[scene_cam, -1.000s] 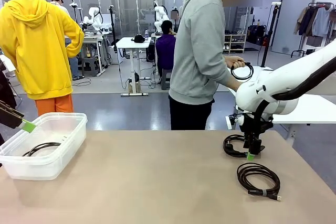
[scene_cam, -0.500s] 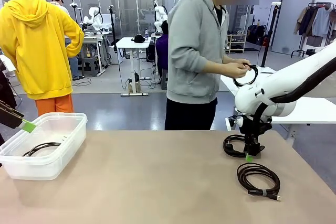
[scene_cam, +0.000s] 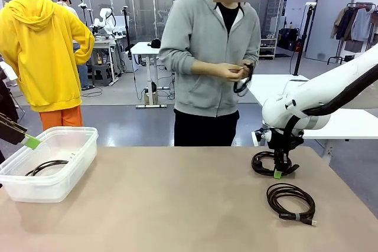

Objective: Organize and store the cables.
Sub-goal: Place the Power Cable into the Organizing box.

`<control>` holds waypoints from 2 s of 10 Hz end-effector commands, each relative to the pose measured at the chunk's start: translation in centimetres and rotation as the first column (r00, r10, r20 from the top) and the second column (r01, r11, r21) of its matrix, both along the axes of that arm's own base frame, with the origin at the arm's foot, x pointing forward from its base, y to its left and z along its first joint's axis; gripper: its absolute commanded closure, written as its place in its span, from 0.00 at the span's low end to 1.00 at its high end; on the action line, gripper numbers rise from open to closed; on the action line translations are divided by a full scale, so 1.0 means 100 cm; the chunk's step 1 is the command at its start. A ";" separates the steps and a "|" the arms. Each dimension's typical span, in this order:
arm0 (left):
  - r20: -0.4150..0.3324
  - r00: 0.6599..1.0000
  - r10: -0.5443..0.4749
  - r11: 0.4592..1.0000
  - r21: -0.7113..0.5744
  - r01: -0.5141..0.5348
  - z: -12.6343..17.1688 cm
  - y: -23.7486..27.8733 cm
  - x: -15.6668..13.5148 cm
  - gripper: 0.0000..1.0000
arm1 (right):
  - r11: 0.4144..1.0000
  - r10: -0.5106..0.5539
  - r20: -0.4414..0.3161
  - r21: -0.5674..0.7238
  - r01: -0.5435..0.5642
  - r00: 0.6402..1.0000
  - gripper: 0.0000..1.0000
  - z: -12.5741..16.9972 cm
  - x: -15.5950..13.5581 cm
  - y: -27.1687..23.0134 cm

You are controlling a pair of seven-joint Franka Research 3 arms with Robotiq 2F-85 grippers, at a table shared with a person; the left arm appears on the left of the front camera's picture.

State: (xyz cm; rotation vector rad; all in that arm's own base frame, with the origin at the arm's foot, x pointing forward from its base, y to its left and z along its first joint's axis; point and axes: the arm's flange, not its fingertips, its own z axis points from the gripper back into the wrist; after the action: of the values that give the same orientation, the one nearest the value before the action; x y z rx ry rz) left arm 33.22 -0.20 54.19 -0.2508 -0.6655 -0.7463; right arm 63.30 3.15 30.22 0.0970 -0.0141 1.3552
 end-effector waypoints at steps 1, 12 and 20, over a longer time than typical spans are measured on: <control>-0.001 1.000 0.021 1.000 0.007 -0.021 0.002 -0.003 -0.001 0.02 | 1.000 -0.023 -0.003 -0.020 0.023 1.000 1.00 -0.001 -0.001 0.002; -0.001 1.000 0.021 1.000 0.007 -0.021 0.002 -0.003 -0.001 0.02 | 0.978 -0.207 0.134 0.021 0.206 0.969 1.00 0.156 -0.056 0.096; -0.001 1.000 0.021 1.000 0.007 -0.021 0.002 -0.003 -0.001 0.02 | 0.980 -0.199 0.175 0.047 0.194 0.964 1.00 0.096 -0.099 0.276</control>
State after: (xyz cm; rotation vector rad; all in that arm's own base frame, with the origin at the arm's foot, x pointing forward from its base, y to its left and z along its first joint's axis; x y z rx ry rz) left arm 33.22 -0.21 54.19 -0.2510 -0.6656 -0.7466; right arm 52.31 29.41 40.10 0.0400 -0.1790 1.1931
